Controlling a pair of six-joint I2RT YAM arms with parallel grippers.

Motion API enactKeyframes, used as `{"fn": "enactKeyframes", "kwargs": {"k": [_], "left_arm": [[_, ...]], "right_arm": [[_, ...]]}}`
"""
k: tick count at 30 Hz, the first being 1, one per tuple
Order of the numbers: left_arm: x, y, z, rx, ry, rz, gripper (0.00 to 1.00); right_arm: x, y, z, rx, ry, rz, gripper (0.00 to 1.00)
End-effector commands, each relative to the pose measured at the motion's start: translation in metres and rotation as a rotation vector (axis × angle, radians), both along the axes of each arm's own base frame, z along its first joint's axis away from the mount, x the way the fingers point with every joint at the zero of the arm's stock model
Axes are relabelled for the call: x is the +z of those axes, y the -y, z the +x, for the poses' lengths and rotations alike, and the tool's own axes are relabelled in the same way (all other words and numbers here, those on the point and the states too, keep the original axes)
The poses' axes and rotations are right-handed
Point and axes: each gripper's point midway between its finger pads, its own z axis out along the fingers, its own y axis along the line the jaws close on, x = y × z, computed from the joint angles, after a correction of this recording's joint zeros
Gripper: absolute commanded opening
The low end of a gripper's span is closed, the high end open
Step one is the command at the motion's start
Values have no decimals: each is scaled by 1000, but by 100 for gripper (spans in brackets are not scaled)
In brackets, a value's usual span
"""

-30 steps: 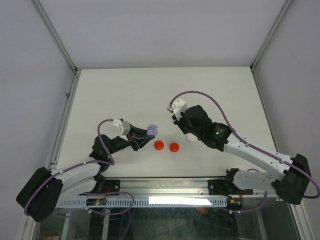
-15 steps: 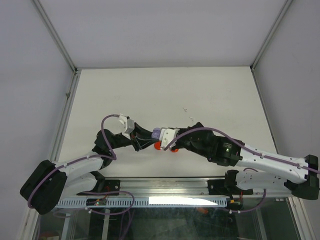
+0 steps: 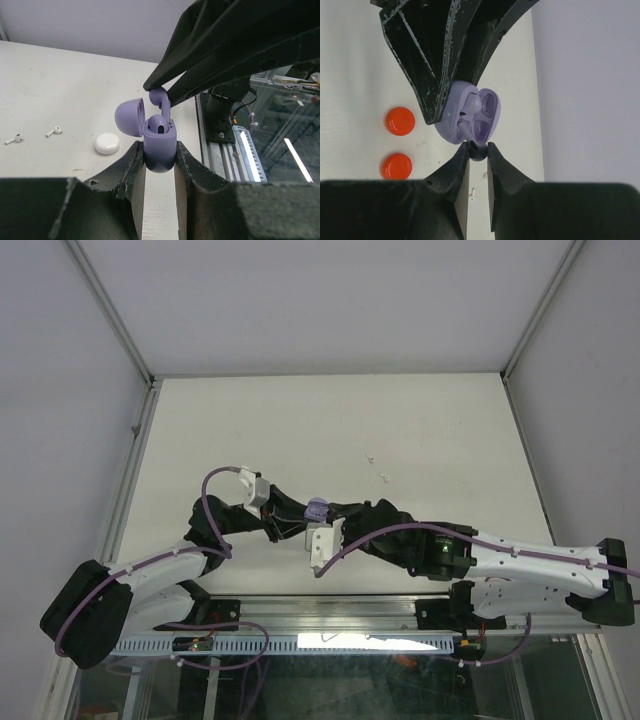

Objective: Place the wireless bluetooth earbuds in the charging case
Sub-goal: Place the earbud in the charging case.

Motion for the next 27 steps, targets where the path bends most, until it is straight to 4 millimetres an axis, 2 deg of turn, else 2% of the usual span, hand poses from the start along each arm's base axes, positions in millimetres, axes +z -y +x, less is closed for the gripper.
{"fn": "enactKeyframes", "kwargs": {"k": [1, 20, 27], "left_arm": [[25, 2, -4, -47, 76, -36, 0], [19, 7, -2, -85, 41, 23, 0], [22, 8, 1, -70, 22, 14, 0]], "right_arm": [[16, -5, 0, 16, 60, 14, 9], [7, -17, -12, 91, 97, -45, 9], [-1, -22, -19, 133, 95, -84, 13]]}}
